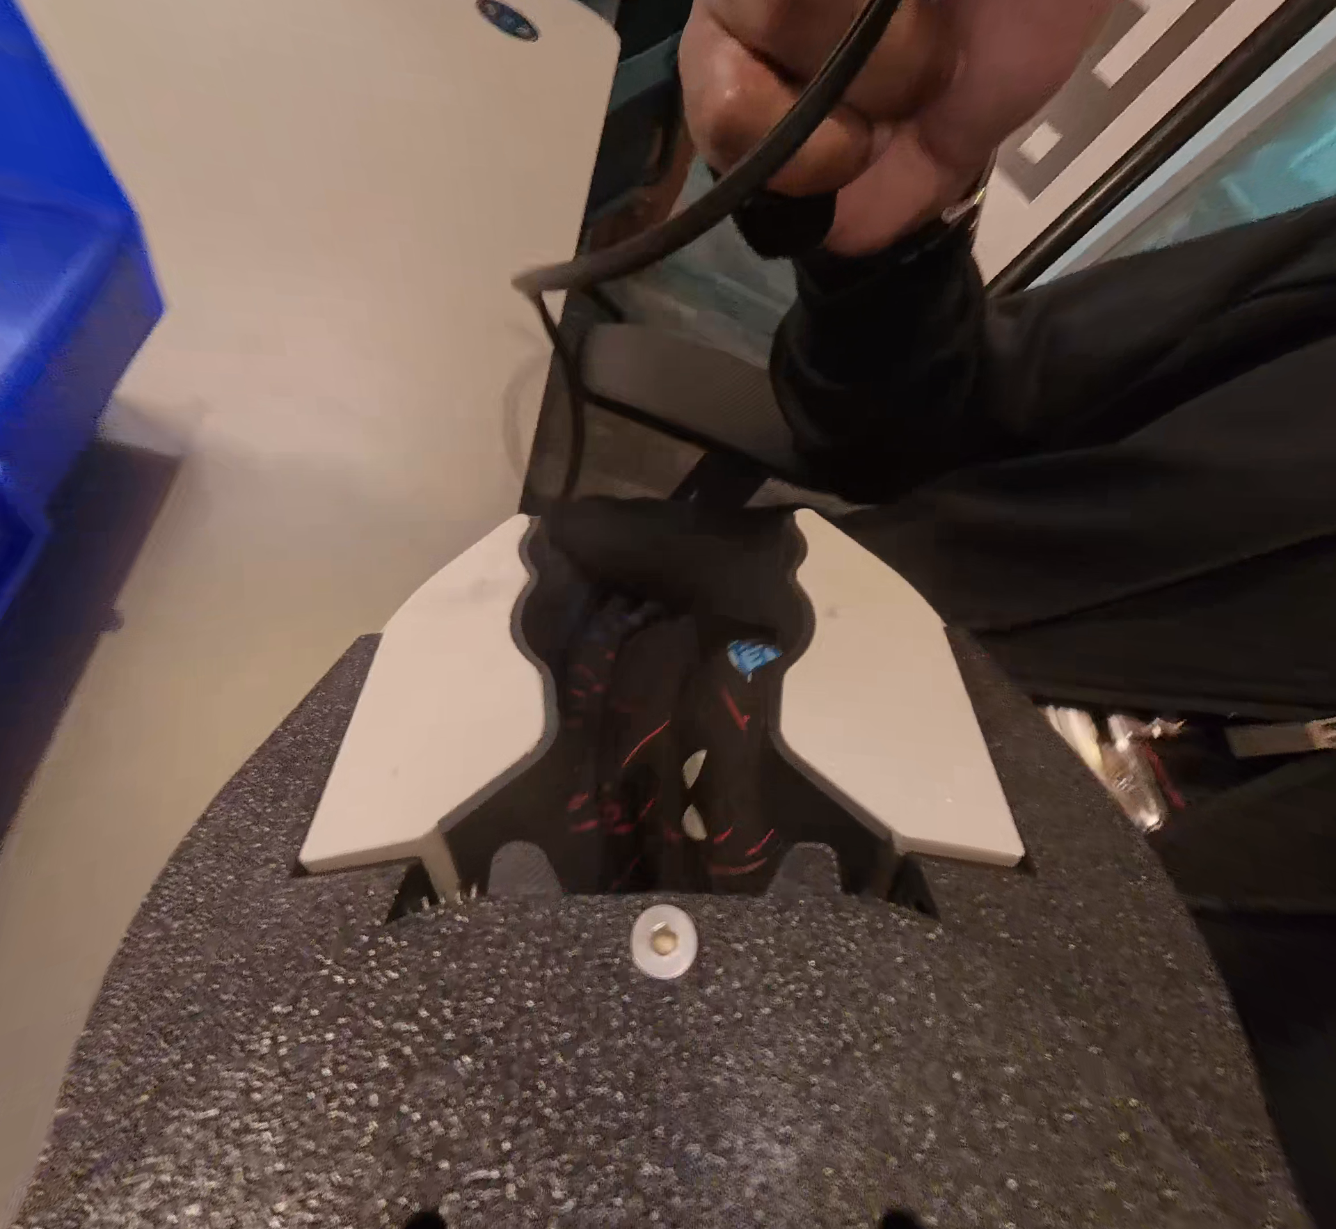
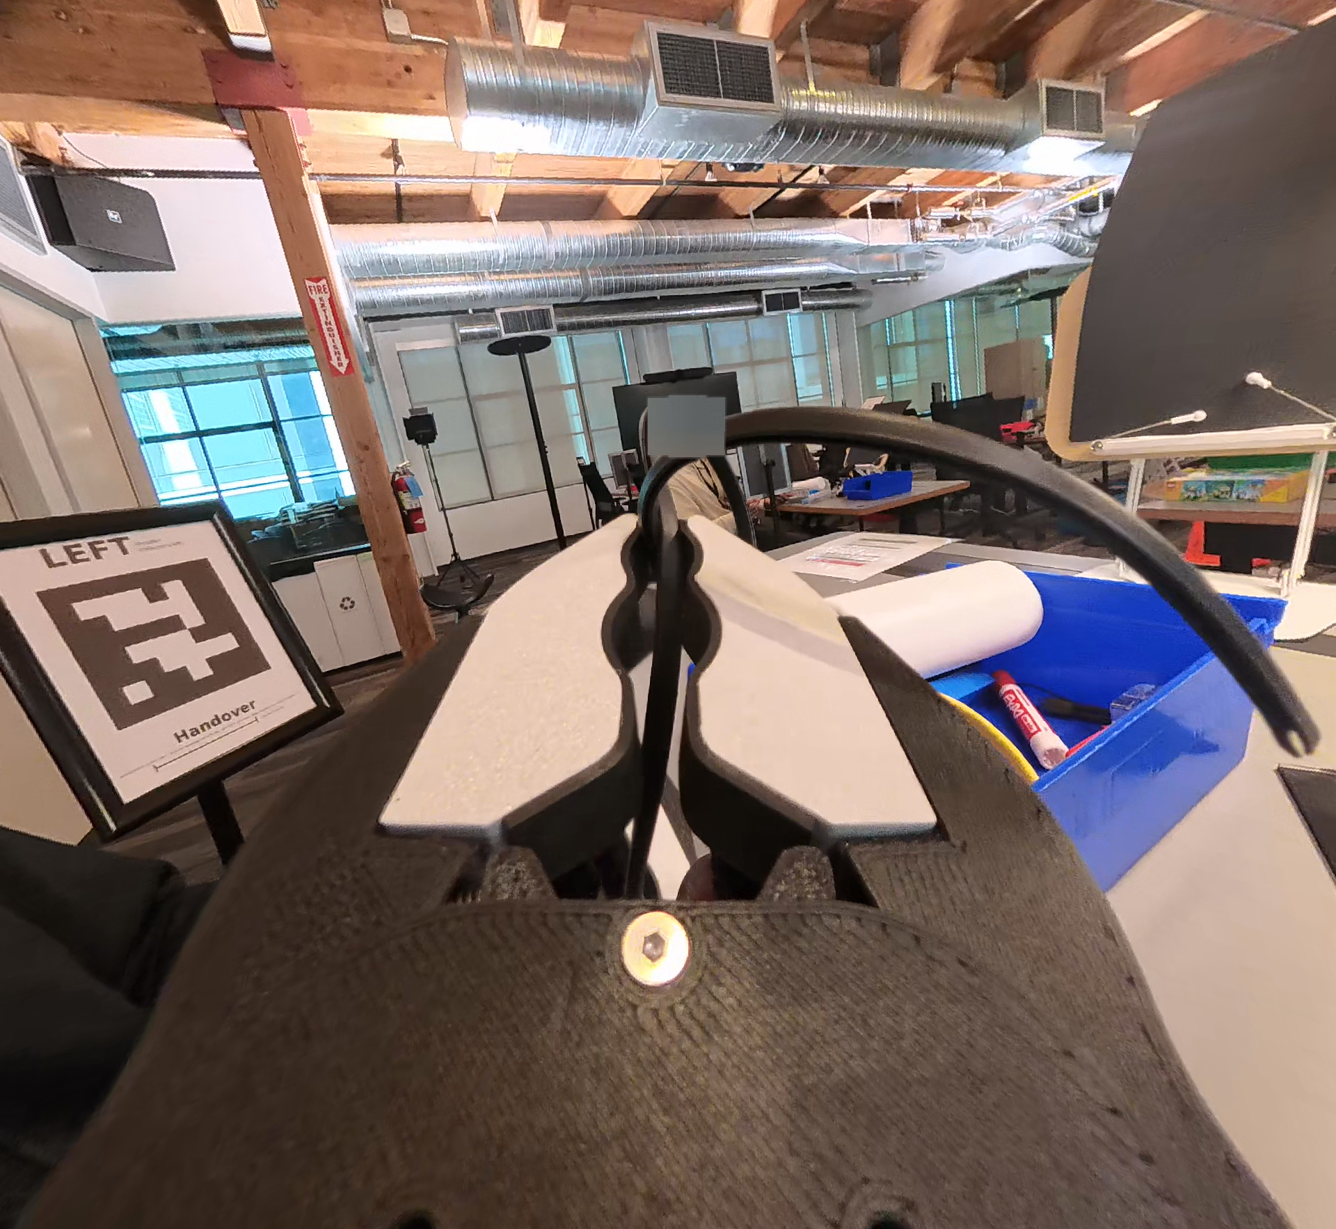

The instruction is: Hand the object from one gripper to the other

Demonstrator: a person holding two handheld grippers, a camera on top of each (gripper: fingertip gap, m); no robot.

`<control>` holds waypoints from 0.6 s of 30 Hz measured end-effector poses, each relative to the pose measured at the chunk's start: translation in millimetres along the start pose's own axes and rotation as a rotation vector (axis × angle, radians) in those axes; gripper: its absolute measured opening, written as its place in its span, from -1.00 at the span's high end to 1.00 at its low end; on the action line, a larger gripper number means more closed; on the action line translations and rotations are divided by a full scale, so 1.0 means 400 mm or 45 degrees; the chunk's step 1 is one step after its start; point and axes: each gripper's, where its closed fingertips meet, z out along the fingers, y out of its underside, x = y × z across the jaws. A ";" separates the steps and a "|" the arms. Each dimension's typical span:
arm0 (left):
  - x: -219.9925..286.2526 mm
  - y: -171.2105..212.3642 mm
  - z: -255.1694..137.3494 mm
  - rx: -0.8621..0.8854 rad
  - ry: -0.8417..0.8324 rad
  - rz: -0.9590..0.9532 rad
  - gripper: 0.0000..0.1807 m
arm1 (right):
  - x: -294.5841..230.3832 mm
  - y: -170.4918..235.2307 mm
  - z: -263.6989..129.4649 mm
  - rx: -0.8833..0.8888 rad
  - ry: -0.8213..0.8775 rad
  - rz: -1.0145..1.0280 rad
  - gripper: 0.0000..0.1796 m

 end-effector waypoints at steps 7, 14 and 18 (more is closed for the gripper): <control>0.088 -0.041 0.083 0.133 0.373 -0.172 0.29 | -0.023 -0.009 0.001 0.023 -0.031 -0.010 0.94; 0.056 -0.155 0.025 0.536 0.583 -0.488 0.34 | -0.072 -0.019 0.001 0.029 -0.122 0.000 0.94; 0.008 -0.220 -0.103 0.871 0.640 -0.586 0.35 | -0.123 -0.004 0.010 -0.007 -0.264 0.080 0.94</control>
